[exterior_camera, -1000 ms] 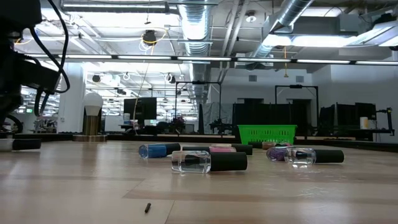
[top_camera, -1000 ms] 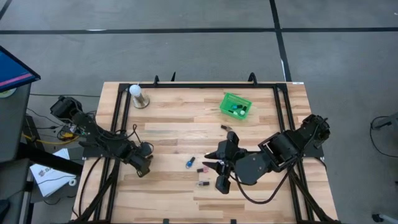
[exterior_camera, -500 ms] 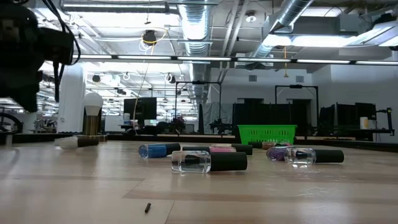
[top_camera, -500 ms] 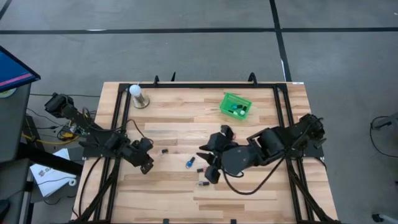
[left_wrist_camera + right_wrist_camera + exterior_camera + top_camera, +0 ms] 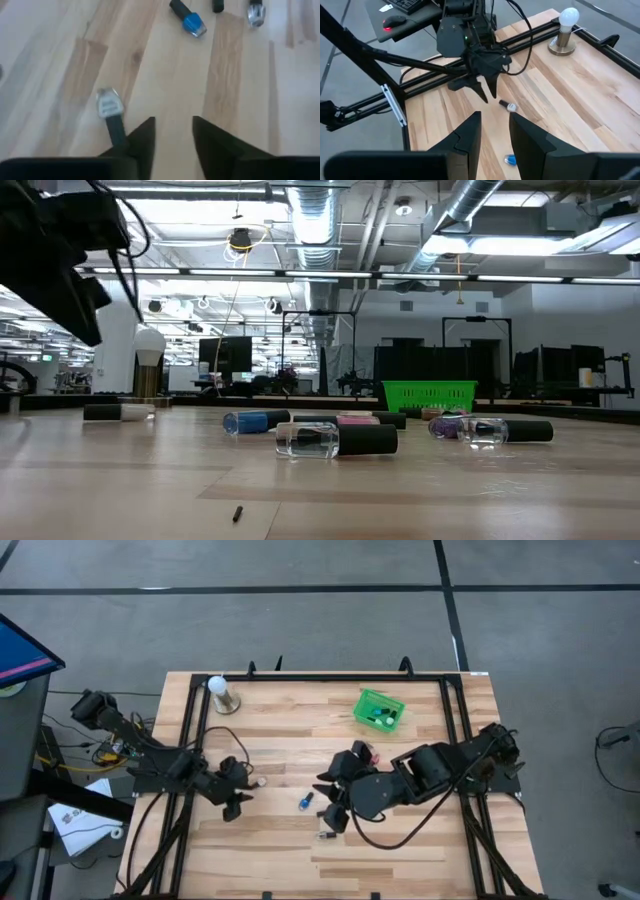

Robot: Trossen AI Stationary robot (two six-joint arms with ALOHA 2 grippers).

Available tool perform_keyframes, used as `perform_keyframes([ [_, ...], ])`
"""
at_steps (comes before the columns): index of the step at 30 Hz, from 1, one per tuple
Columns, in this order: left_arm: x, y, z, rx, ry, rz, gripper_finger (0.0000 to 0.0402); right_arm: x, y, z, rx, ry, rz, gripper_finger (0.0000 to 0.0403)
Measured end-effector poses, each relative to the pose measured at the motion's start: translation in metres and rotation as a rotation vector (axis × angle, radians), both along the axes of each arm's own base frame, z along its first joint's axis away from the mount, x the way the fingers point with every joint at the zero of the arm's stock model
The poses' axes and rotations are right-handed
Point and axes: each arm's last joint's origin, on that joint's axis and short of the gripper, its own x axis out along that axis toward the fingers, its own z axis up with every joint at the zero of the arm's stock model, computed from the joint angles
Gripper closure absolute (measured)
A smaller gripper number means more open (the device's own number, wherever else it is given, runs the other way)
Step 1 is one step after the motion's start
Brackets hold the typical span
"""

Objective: Pick & Place Nail Polish
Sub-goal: Put the white nail polish into the green bin

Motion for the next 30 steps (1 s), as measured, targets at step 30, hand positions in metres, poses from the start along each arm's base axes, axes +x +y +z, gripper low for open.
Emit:
perform_keyframes([
  [30,0.031,0.027,-0.038,0.244,0.207,-0.348,0.0105,-0.003,0.004,0.0,0.012,0.003,0.004,0.031],
])
